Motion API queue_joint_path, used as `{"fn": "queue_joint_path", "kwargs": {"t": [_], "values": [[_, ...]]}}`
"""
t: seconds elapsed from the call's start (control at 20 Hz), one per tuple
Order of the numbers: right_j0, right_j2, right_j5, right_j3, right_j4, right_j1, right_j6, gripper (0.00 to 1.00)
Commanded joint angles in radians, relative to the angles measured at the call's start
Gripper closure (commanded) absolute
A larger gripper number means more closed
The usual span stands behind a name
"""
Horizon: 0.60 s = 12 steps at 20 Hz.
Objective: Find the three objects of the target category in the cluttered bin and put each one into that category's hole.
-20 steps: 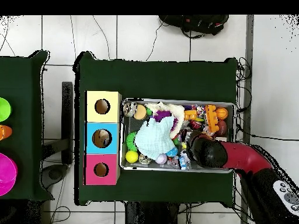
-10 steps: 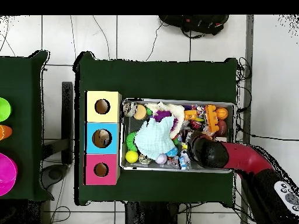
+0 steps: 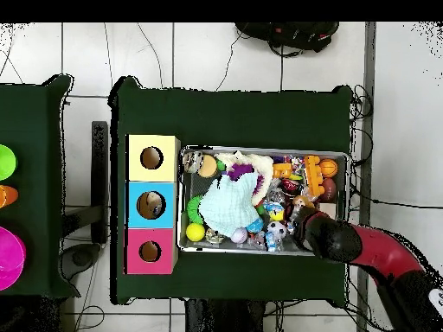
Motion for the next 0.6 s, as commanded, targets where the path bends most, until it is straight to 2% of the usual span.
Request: {"fn": "queue_joint_path", "kwargs": {"t": [0.05, 0.35, 0.6], "values": [[-0.090, 0.113, 0.149, 0.107, -0.048, -0.010, -0.265, 0.00], [-0.096, 0.092, 0.057, 0.123, -0.126, 0.059, -0.201, 0.00], [-0.057, 0.057, -0.025, 0.106, -0.191, 0.107, -0.125, 0.00]]}}
